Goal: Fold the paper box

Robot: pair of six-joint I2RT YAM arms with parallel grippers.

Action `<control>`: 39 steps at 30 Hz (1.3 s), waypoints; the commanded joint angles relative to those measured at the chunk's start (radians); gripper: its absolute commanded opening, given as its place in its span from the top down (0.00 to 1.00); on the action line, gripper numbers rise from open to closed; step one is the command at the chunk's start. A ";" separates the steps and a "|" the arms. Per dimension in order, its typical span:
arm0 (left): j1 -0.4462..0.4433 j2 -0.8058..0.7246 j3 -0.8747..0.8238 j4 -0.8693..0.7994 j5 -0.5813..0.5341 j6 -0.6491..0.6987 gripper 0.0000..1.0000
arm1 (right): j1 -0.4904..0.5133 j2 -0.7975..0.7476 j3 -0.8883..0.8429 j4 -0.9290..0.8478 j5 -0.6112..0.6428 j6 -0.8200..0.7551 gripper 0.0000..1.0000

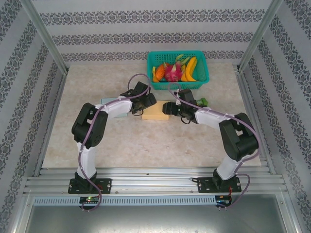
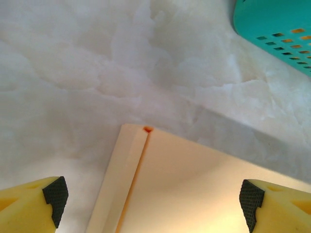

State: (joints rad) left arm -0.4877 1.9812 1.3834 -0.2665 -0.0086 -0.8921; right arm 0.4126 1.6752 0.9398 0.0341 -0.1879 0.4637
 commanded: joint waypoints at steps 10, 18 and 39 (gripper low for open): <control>0.015 -0.625 -0.389 -0.004 -0.229 0.308 0.00 | -0.068 -0.495 -0.301 -0.027 0.203 -0.192 0.17; 0.018 -1.037 -0.668 0.065 -0.521 0.515 0.00 | -0.094 -0.704 -0.485 0.127 0.536 -0.364 0.02; 0.301 -0.965 -1.161 0.818 -0.450 0.750 0.00 | -0.310 -0.476 -0.657 0.657 0.415 -0.485 0.02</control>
State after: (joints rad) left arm -0.2489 0.9356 0.2100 0.4091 -0.5129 -0.1059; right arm 0.1211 1.1881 0.2737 0.5880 0.2783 -0.0078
